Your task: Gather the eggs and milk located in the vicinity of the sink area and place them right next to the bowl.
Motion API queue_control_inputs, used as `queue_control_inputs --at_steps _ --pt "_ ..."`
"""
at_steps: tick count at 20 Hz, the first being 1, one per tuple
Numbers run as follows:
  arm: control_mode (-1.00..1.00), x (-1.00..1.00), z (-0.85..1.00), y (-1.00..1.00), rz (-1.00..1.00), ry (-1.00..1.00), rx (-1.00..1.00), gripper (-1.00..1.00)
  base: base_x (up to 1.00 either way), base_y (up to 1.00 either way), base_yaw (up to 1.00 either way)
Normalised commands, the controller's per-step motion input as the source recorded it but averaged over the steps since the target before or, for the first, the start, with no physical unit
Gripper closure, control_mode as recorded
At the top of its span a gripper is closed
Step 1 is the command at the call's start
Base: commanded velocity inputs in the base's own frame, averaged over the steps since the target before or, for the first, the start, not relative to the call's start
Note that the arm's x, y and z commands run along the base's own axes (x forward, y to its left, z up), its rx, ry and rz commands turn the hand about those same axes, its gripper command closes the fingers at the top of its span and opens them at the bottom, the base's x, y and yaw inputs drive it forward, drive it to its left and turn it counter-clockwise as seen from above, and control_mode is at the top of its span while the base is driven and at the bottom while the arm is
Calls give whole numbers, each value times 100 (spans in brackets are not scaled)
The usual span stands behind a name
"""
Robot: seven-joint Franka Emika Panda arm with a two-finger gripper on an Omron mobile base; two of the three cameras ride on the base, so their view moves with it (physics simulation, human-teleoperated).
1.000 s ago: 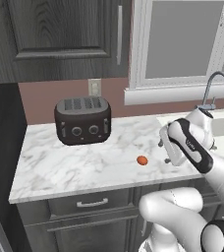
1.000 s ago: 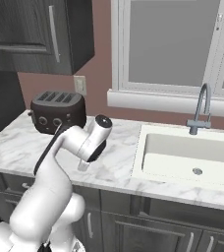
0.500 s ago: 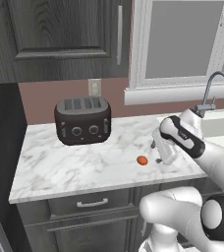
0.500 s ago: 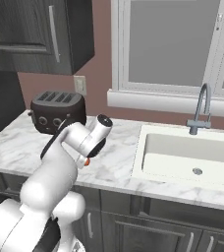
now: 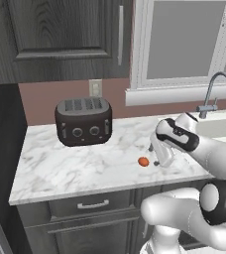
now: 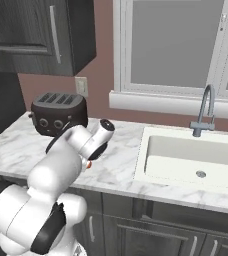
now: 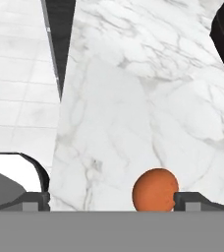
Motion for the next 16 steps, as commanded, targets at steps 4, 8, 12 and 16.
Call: queue_control_inputs --at_steps 4,8,12,16 --pt "-100 3 -26 0 0 0 0 -100 0 0 0" --pt "-100 9 -22 0 0 0 0 -100 0 0 0" --pt "-100 14 -17 0 0 0 0 -100 0 0 0" --pt "-100 20 -14 0 0 0 0 -100 0 0 0"
